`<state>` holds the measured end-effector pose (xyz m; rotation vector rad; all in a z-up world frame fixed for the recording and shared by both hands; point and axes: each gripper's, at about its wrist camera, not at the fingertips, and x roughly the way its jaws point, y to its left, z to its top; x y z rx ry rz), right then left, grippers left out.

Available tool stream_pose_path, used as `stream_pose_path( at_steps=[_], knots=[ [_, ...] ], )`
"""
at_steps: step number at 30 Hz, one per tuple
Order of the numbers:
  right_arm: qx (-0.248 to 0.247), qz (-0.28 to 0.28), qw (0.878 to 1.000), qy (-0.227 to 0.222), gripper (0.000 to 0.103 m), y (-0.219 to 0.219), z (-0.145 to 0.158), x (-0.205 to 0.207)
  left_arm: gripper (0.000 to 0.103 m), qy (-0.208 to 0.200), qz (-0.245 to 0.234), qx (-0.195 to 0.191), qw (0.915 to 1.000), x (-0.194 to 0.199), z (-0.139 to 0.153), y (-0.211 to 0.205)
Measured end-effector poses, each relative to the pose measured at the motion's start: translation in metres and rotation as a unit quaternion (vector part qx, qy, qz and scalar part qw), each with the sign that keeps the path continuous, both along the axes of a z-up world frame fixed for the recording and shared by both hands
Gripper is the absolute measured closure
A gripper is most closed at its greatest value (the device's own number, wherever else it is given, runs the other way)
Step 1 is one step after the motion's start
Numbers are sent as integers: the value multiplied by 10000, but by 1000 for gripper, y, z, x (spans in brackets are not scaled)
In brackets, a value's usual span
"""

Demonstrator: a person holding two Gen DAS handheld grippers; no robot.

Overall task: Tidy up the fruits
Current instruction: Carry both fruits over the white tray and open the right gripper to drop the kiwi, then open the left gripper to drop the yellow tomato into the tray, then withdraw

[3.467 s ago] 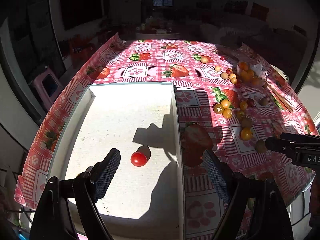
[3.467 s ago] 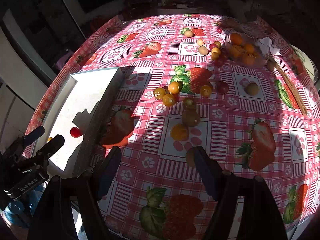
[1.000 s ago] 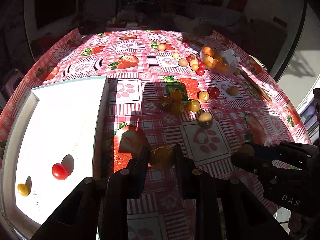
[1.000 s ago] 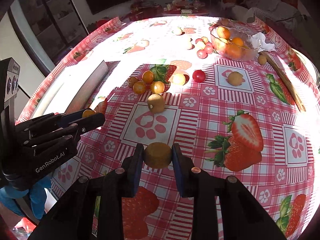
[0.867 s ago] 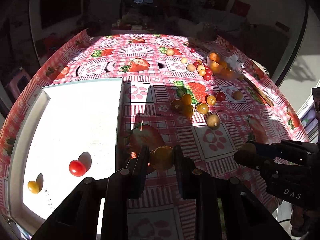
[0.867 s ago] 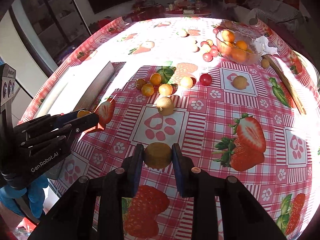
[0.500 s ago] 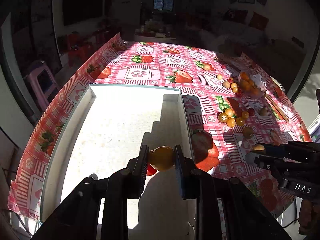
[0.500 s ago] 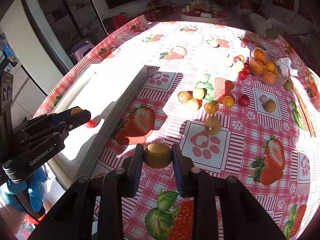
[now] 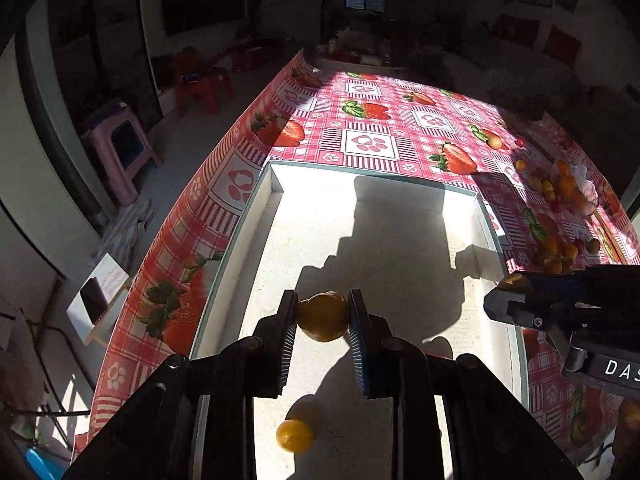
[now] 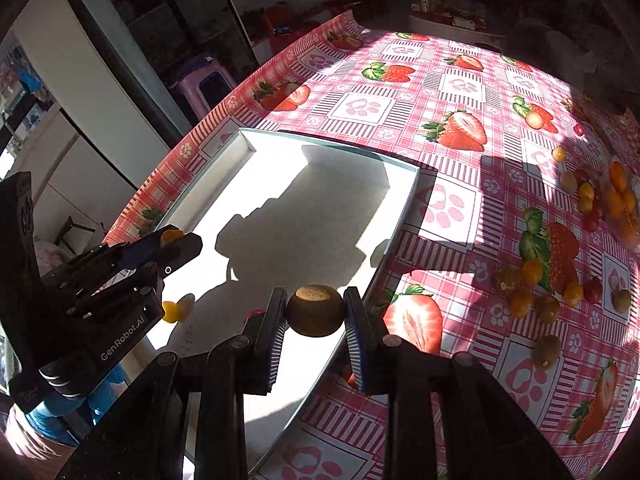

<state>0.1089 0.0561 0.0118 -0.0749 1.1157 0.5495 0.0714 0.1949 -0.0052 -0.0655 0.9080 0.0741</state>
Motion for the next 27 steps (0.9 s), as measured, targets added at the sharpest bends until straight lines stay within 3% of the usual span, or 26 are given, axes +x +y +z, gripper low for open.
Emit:
stream_pose_path(
  at_steps=[10, 20, 24, 25, 26, 27],
  knots=[
    [-298, -9, 9992, 266, 72, 23, -25, 31, 76, 337, -8, 94, 9994, 14, -21, 4],
    [-471, 87, 9982, 366, 70, 33, -40, 36, 76, 542, 6, 518, 9972, 17, -25, -1],
    [-307, 168, 9990, 260, 43, 31, -31, 34, 74, 549, 91, 571, 9968, 17, -24, 1],
    [-294, 153, 9993, 182, 37, 30, -26, 33, 68, 549, 103, 587, 9967, 17, -23, 1],
    [-241, 148, 9995, 114, 36, 28, -21, 31, 37, 510, 121, 616, 9967, 16, -22, 0],
    [-191, 131, 9997, 58, 33, 26, -16, 31, 15, 368, 159, 675, 9969, 13, -18, 0]
  ],
)
